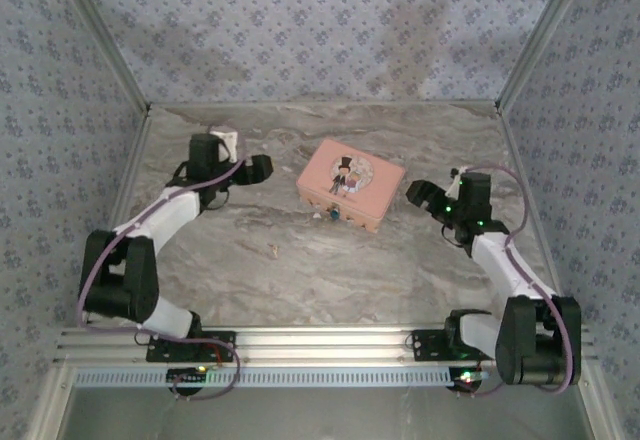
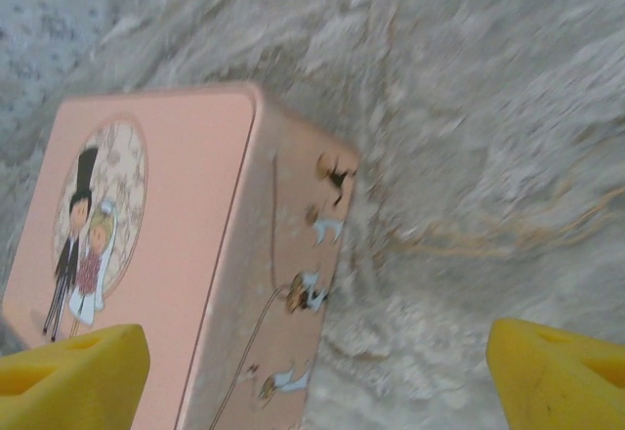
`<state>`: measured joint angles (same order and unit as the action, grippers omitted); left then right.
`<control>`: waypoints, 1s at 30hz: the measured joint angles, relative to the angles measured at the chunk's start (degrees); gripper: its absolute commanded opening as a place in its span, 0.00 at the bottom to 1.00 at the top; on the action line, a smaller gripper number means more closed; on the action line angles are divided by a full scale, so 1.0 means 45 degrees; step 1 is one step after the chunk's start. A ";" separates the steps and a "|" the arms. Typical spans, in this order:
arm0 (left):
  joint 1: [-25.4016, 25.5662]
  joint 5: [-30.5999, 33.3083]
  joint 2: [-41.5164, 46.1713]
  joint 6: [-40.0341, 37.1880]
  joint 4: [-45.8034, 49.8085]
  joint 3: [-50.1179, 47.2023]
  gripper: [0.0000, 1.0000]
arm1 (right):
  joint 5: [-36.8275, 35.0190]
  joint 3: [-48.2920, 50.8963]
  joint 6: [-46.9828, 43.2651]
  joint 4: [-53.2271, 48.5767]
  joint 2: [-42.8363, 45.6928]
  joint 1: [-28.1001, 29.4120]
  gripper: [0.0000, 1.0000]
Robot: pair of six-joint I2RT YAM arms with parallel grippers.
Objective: Unlock a padlock with a key
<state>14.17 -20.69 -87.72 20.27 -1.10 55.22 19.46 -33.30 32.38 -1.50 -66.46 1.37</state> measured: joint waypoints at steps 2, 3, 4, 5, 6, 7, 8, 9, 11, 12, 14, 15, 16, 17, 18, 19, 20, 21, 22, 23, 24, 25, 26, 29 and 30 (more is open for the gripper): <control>0.0583 -0.0219 -0.0772 0.0049 0.0058 0.0636 0.90 | 0.0087 -0.0083 0.0194 0.0024 -0.0384 0.0510 0.91; 0.0869 -0.0301 -0.1277 0.0087 0.0112 0.1088 0.90 | 0.0185 -0.0175 0.0311 0.0087 -0.0670 0.0763 0.91; 0.1132 -0.0403 -0.1753 0.0121 0.0112 0.1520 0.89 | 0.0277 -0.0301 0.0457 0.0209 -0.0967 0.0952 0.90; 0.1321 -0.0515 -0.2171 0.0180 0.0141 0.1909 0.89 | 0.0364 -0.0442 0.0612 0.0321 -0.1268 0.1064 0.90; 0.1481 -0.0612 -0.2579 0.0209 0.0160 0.2297 0.89 | 0.0432 -0.0622 0.0729 0.0432 -0.1574 0.1132 0.89; 0.1613 -0.0738 -0.3002 0.0296 0.0209 0.2701 0.88 | 0.0461 -0.0874 0.0835 0.0510 -0.1938 0.1209 0.89; 0.1676 -0.0826 -0.3274 0.0340 0.0233 0.2963 0.87 | 0.0495 -0.1083 0.0923 0.0568 -0.2200 0.1263 0.88; 0.1744 -0.0942 -0.3628 0.0432 0.0248 0.3279 0.86 | 0.0539 -0.1360 0.0967 0.0641 -0.2526 0.1316 0.88; 0.1797 -0.1141 -0.4104 0.0534 0.0277 0.3706 0.86 | 0.0549 -0.1841 0.1054 0.0748 -0.3011 0.1428 0.88; 0.1826 -0.1243 -0.4289 0.0622 0.0277 0.3837 0.86 | 0.0549 -0.2093 0.1069 0.0777 -0.3240 0.1486 0.88; 0.1894 -0.1345 -0.4444 0.0724 0.0311 0.3871 0.85 | 0.0544 -0.2584 0.1112 0.0792 -0.3691 0.1583 0.88; 0.1938 -0.1389 -0.4464 0.0758 0.0355 0.3871 0.85 | 0.0549 -0.2832 0.1156 0.0792 -0.3925 0.1617 0.87; 0.1982 -0.1462 -0.4464 0.0821 0.0355 0.3871 0.85 | 0.0573 -0.3104 0.1190 0.0811 -0.4201 0.1647 0.87; 0.2050 -0.1525 -0.4459 0.0860 0.0340 0.3871 0.84 | 0.0602 -0.3322 0.1239 0.0801 -0.4430 0.1656 0.86; 0.2127 -0.1583 -0.4459 0.0933 0.0291 0.3866 0.84 | 0.0646 -0.3565 0.1263 0.0801 -0.4697 0.1676 0.85; 0.2220 -0.1613 -0.4459 0.1025 0.0209 0.3793 0.84 | 0.0656 -0.3827 0.1287 0.0753 -0.4988 0.1676 0.84; 0.2288 -0.1637 -0.4430 0.1098 0.0097 0.3643 0.84 | 0.0699 -0.4027 0.1292 0.0748 -0.5217 0.1676 0.84; 0.2341 -0.1647 -0.4342 0.1200 -0.0063 0.3361 0.84 | 0.0758 -0.4299 0.1292 0.0719 -0.5523 0.1676 0.84; 0.2395 -0.1651 -0.4221 0.1331 -0.0151 0.3026 0.84 | 0.0792 -0.4551 0.1287 0.0690 -0.5780 0.1676 0.83; 0.2438 -0.1622 -0.4099 0.1389 -0.0291 0.2715 0.84 | 0.0835 -0.4799 0.1282 0.0656 -0.6028 0.1681 0.83; 0.2438 -0.1598 -0.3963 0.1457 -0.0423 0.2395 0.84 | 0.0869 -0.5115 0.1282 0.0622 -0.6324 0.1695 0.83; 0.2438 -0.1603 -0.3803 0.1564 -0.0481 0.2098 0.84 | 0.0928 -0.5445 0.1277 0.0539 -0.6596 0.1710 0.83; 0.2433 -0.1598 -0.3682 0.1637 -0.0510 0.1889 0.84 | 0.0976 -0.5765 0.1268 0.0486 -0.6853 0.1758 0.83; 0.2433 -0.1428 -0.3143 0.1778 -0.0568 0.1277 0.84 | 0.1015 -0.6810 0.1180 0.0189 -0.7655 0.1967 0.82; 0.2438 -0.1331 -0.2934 0.1846 -0.0563 0.1103 0.84 | 0.1020 -0.7145 0.1156 0.0068 -0.7907 0.2040 0.82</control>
<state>25.15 -26.68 -100.92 28.58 -3.64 60.18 24.05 -65.45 37.58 -1.19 -102.04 10.55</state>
